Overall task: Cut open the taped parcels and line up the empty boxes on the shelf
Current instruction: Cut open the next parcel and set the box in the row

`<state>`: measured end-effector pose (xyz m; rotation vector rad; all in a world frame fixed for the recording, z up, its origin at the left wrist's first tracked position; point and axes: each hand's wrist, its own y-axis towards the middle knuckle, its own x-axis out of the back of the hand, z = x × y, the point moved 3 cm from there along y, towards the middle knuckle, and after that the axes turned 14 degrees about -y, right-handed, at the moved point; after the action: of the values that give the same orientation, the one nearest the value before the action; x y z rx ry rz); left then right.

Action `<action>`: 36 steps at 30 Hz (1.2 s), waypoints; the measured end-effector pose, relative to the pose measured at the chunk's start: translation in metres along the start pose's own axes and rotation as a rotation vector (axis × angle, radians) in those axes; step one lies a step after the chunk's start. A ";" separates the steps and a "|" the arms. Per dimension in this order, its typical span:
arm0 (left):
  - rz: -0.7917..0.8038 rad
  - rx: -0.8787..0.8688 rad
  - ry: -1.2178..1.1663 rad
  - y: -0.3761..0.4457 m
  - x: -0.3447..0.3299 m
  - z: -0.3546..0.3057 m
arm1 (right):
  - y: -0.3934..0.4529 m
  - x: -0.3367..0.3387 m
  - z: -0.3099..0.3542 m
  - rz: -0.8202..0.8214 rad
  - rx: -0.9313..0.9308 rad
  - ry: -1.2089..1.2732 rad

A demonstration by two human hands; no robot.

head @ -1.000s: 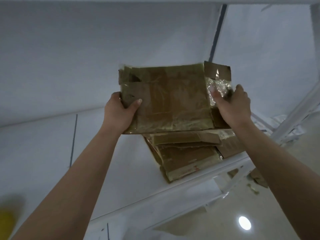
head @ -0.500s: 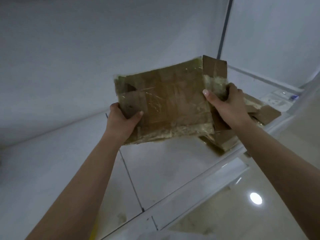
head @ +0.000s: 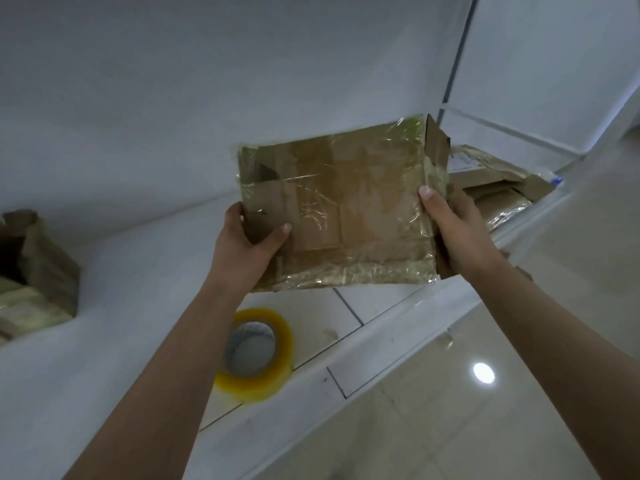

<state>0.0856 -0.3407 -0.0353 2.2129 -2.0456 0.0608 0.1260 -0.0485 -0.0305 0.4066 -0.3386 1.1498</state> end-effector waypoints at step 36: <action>-0.069 -0.060 -0.281 -0.125 0.371 0.002 | -0.198 -0.215 0.154 0.191 -0.182 0.363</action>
<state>0.2399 -0.6986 -0.0027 2.3666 -2.0678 -0.3317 0.2218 -0.3651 -0.0210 0.0021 -0.1636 1.3401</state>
